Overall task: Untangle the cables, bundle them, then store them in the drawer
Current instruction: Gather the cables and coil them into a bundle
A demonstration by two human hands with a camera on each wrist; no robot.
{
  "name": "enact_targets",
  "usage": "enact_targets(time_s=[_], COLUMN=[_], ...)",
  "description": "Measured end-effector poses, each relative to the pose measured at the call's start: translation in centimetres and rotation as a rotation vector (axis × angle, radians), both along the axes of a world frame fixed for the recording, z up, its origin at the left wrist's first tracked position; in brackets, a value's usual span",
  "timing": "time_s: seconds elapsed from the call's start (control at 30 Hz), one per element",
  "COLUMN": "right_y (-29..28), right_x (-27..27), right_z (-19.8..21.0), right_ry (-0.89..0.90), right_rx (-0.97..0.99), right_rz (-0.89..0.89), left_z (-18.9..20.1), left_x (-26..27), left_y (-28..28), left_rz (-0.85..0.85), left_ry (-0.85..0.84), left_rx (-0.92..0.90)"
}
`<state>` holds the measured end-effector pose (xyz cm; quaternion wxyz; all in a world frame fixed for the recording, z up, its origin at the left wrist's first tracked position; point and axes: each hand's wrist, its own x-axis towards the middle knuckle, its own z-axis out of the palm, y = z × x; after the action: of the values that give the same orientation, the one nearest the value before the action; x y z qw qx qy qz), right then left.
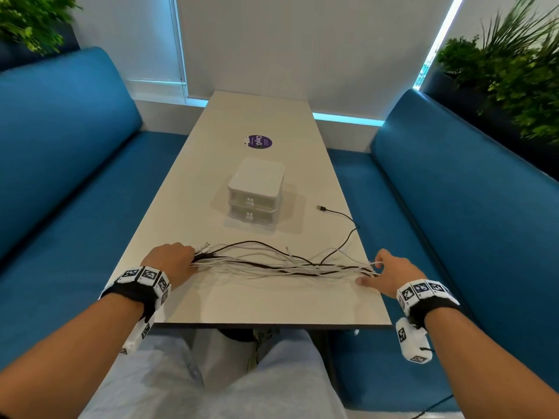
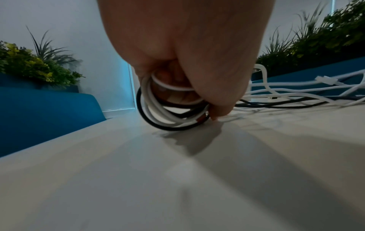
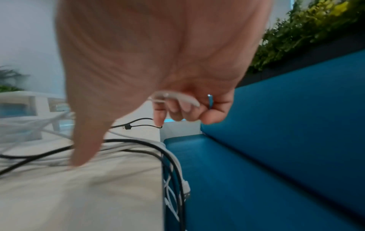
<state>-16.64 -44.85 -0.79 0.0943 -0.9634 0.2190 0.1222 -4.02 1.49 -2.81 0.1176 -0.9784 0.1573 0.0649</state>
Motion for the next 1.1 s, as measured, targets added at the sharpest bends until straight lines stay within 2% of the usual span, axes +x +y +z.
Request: enact_targets(time_s=[0.2,0.37,0.43,0.53,0.6,0.7,0.77,0.93,1.03,1.1], right_y=[-0.1,-0.5,-0.4,0.5,1.7,4.1,5.3,7.4,7.9,8.5], right_x=[-0.2,-1.0,-0.8,-0.5,-0.1,0.2,0.5,1.6,2.1,2.3], right_z=[-0.3,-0.4,-0.8,-1.7,-1.6,-1.0,-0.4,0.1,0.3,0.6], right_ry=[0.054,0.035,-0.027,-0.247,-0.343,-0.304,-0.293,-0.318,-0.349,-0.294], right_rx=[-0.053,-0.298,-0.361,-0.358,-0.225,0.111,0.207,0.256,0.176,0.135], right_rz=[0.034,-0.216,-0.23,-0.005,0.16,0.284,0.323,0.398,0.446,0.52], left_z=[0.0,0.1,0.1,0.0,0.1,0.2,0.2,0.2,0.2,0.2], left_x=[0.3,0.5,0.5,0.6,0.6,0.5,0.5,0.3,0.3,0.3], left_y=[-0.2,0.0,0.0,-0.1,-0.1,-0.1,-0.2,-0.2,-0.3,-0.2], left_rz=[0.062,0.084,0.094,0.094,0.095,0.093,0.087,0.091,0.094,0.094], left_ry=[0.012,0.03,0.035,0.03,0.035,0.033,0.027,0.024,0.027,0.028], left_rx=[-0.025,-0.034,-0.038,-0.038,-0.042,-0.043,-0.04,-0.036,-0.038,-0.039])
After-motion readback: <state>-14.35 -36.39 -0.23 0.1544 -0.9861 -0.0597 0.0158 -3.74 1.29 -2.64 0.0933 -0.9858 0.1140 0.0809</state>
